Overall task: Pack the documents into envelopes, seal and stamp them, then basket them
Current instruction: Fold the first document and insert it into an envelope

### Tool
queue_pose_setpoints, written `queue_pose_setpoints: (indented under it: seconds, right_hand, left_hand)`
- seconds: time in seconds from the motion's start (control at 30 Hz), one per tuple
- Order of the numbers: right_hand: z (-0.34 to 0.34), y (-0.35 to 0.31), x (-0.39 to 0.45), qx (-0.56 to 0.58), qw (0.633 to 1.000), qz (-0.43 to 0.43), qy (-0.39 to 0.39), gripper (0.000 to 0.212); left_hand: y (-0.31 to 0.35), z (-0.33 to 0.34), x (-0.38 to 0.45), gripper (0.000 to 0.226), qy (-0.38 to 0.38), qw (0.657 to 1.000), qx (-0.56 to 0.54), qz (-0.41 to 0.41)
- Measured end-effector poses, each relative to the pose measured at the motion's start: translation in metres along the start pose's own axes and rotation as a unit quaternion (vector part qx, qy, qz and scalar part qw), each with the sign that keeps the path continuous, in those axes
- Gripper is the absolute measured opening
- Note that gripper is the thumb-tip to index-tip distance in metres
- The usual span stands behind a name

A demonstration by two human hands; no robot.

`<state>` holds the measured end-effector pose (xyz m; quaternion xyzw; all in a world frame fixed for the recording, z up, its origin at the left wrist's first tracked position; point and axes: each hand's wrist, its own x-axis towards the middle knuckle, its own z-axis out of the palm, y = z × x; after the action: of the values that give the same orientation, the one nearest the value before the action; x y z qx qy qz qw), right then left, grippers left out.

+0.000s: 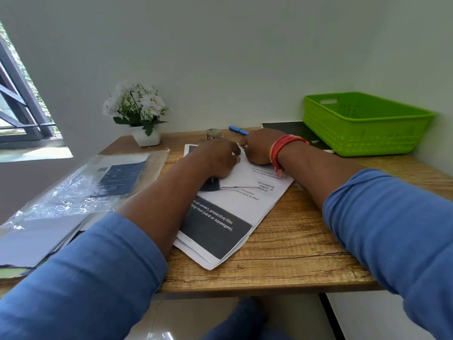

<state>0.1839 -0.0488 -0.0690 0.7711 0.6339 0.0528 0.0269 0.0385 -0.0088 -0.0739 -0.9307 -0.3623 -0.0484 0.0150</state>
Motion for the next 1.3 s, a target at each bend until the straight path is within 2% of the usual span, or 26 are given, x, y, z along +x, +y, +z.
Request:
queue_pose_setpoints:
  seconds: [0.17,0.3,0.5,0.57,0.7,0.83,1.03,1.13,1.3]
  right_hand:
    - [0.011,0.000,0.008,0.016,0.997,0.023,0.074,0.032]
    - [0.013,0.004,0.016,0.085,0.989,0.048,0.115,0.029]
    - [0.014,0.009,0.018,0.202,0.969,0.087,0.109,0.022]
    - [0.013,0.006,0.015,0.189,0.972,0.092,0.100,0.020]
    - [0.012,0.003,0.012,0.177,0.974,0.085,0.111,0.030]
    - [0.013,0.009,0.008,0.281,0.942,0.088,0.163,0.021]
    - [0.003,0.015,0.000,0.365,0.887,0.107,0.262,0.025]
    - [0.001,0.013,-0.003,0.364,0.893,0.123,0.233,0.031]
    - [-0.011,0.013,-0.014,0.306,0.938,0.116,0.119,0.063]
  left_hand:
    - [-0.001,0.000,0.001,0.039,0.007,1.000,-0.010,0.004]
    - [-0.001,0.001,-0.003,0.035,0.045,0.998,-0.036,0.033]
    - [0.008,0.004,0.001,0.036,0.060,0.996,-0.047,0.055]
    - [0.007,0.005,0.002,0.037,0.058,0.996,-0.047,0.057]
    - [0.005,0.005,0.002,0.037,0.056,0.995,-0.061,0.048]
    - [0.005,0.006,0.002,0.032,0.066,0.994,-0.074,0.037]
    - [0.003,0.003,0.003,0.032,0.081,0.993,-0.085,-0.012]
    - [0.003,0.003,0.002,0.031,0.065,0.995,-0.079,-0.009]
    - [0.005,0.001,-0.002,0.029,0.053,0.996,-0.072,0.000]
